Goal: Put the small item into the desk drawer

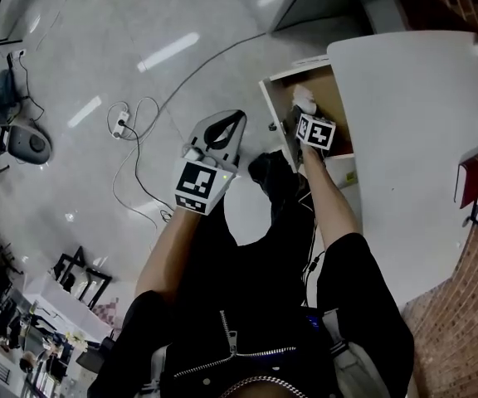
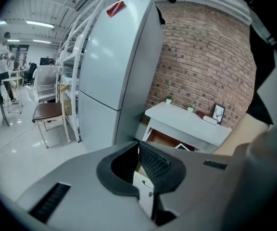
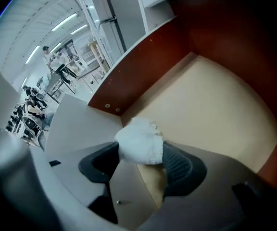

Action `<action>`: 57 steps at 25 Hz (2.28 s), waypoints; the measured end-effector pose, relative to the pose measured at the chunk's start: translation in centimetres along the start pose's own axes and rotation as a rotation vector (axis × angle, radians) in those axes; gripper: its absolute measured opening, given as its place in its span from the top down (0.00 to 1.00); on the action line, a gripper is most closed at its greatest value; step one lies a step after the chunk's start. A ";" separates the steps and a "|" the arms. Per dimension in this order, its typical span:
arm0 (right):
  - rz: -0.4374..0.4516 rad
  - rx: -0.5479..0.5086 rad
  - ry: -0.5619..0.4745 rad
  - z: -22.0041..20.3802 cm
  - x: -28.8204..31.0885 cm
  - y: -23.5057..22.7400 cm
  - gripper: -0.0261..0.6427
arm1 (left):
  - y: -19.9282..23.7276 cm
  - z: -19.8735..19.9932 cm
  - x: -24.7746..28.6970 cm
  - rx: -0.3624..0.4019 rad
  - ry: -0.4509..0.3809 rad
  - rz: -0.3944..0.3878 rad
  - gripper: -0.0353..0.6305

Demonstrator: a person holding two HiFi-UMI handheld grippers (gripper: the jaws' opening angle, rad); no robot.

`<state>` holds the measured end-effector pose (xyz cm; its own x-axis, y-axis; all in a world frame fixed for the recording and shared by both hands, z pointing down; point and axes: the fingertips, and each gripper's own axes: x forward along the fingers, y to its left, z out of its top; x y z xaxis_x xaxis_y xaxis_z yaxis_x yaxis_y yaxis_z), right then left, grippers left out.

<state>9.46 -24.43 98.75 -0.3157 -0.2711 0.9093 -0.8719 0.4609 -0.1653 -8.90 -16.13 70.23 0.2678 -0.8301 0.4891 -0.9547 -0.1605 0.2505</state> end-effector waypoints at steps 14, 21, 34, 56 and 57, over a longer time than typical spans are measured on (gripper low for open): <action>0.043 0.035 0.112 -1.5 -0.1 0.5 0.51 | 0.7 0.1 -1.1 -0.029 0.028 0.008 0.91; 0.012 -0.117 0.001 0.4 -6.8 2.6 0.83 | -1.0 4.1 -2.7 0.000 0.008 -0.042 0.91; 0.021 -0.260 -0.274 6.5 -21.9 8.9 0.95 | -4.2 11.3 -5.8 0.137 -0.039 -0.161 0.91; -0.074 -0.187 -0.899 17.6 -50.9 11.1 0.95 | -7.3 24.6 -11.0 0.307 -0.273 -0.257 0.91; -0.076 -0.183 -0.914 17.6 -51.6 11.1 0.95 | -7.5 24.9 -11.1 0.311 -0.279 -0.258 0.91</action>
<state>9.50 -20.26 43.28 -0.5001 -0.8295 0.2487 -0.8543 0.5196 0.0153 -7.97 -18.97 42.13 0.4962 -0.8471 0.1905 -0.8667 -0.4961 0.0518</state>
